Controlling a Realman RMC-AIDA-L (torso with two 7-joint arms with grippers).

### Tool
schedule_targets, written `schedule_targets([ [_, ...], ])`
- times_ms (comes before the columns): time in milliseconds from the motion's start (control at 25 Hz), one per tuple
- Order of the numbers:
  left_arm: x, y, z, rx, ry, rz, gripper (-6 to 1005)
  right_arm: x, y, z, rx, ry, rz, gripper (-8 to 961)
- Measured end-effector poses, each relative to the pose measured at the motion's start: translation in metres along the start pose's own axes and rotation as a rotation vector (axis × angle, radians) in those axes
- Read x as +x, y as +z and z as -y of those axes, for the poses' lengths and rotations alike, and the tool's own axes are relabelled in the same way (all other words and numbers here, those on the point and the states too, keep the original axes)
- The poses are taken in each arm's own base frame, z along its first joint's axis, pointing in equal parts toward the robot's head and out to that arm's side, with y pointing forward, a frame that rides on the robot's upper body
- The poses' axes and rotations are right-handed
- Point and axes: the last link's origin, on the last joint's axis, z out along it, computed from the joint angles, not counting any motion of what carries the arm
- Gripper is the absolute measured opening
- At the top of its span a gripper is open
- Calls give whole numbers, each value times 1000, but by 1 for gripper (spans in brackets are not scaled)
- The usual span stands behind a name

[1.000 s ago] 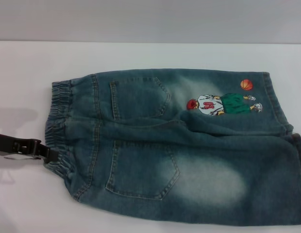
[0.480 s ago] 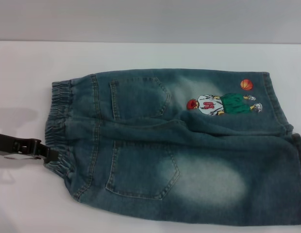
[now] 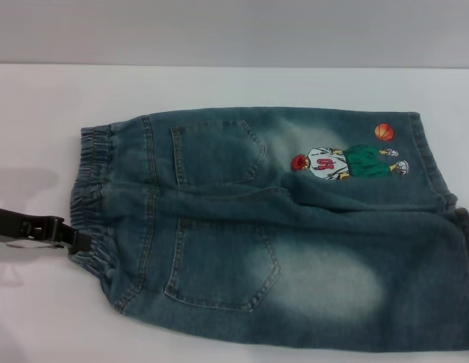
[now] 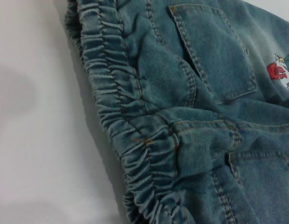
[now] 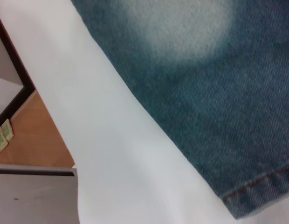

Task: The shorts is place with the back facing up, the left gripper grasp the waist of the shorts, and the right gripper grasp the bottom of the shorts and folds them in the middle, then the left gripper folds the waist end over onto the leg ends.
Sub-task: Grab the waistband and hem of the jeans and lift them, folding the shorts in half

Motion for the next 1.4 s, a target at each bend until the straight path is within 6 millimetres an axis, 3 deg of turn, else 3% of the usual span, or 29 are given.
schedule_targets([
  [1400, -1, 3, 0, -3, 0, -1, 30, -19, 7, 1, 12, -35, 14, 480],
])
